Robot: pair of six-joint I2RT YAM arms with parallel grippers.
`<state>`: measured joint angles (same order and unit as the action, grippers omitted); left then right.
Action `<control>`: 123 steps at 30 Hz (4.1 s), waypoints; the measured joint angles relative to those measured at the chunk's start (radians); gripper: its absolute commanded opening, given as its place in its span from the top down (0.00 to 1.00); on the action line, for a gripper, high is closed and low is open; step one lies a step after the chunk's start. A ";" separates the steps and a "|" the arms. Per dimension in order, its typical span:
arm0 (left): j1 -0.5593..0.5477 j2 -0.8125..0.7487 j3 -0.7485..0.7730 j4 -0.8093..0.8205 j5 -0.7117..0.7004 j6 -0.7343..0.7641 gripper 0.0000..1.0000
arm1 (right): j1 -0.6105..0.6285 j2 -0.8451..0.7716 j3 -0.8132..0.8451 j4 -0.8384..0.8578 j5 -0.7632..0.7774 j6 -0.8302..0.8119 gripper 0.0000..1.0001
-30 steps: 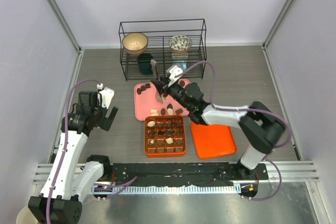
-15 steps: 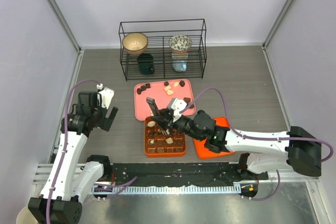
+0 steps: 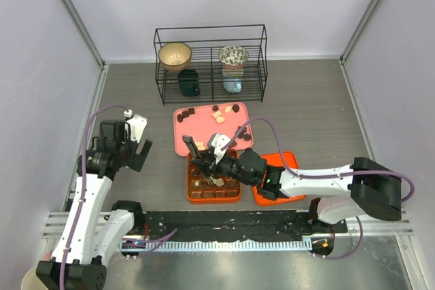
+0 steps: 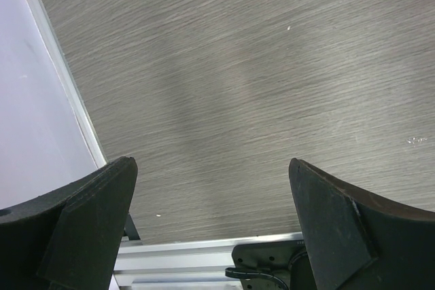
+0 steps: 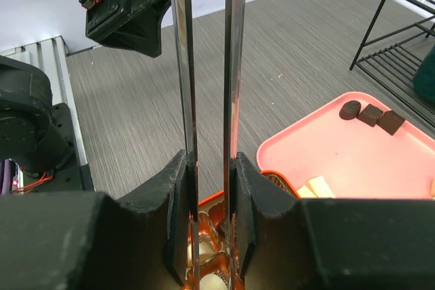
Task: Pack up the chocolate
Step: Place the fake chocolate in the packing box, then pick up the fake chocolate from the plate.
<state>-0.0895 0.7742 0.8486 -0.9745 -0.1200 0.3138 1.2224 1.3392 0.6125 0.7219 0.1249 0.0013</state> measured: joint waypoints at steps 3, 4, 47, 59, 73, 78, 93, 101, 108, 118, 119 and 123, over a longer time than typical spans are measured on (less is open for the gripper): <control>0.000 0.000 0.000 -0.005 0.000 0.000 0.00 | 0.002 0.005 0.000 0.022 0.000 0.009 0.83; 0.000 0.000 0.000 -0.005 0.000 0.000 0.00 | 0.002 0.005 0.000 0.030 0.000 0.011 0.81; 0.000 -0.011 0.002 -0.010 -0.001 0.003 0.00 | -0.214 -0.025 0.106 0.059 0.051 -0.065 0.83; 0.000 -0.004 0.006 -0.010 -0.003 0.005 0.00 | -0.527 0.277 0.301 0.147 -0.074 0.000 0.68; 0.000 0.016 0.014 -0.004 -0.011 0.010 0.00 | -0.559 0.456 0.328 0.298 -0.084 0.006 0.44; 0.000 0.016 0.016 -0.004 -0.014 0.012 0.00 | -0.559 0.470 0.328 0.318 -0.074 0.006 0.44; 0.000 0.016 0.019 -0.004 -0.019 0.013 0.00 | -0.559 0.479 0.276 0.359 -0.057 0.010 0.46; 0.000 0.019 0.019 -0.004 -0.020 0.014 0.00 | -0.559 0.497 0.251 0.362 -0.054 0.025 0.46; 0.000 0.020 0.020 -0.004 -0.027 0.019 0.00 | -0.559 0.538 0.251 0.377 -0.049 0.032 0.47; 0.000 0.020 0.020 -0.005 -0.037 0.035 0.00 | -0.559 0.573 0.269 0.418 -0.048 0.047 0.49; 0.000 0.020 0.020 -0.005 -0.037 0.035 0.00 | -0.559 0.575 0.269 0.422 -0.049 0.050 0.50; 0.000 0.020 0.020 -0.005 -0.037 0.035 0.00 | -0.560 0.583 0.271 0.437 -0.053 0.060 0.51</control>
<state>-0.0895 0.7940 0.8684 -0.9791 -0.1570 0.3489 0.6624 1.9217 0.8833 1.1587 0.0719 0.0616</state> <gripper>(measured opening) 0.996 0.505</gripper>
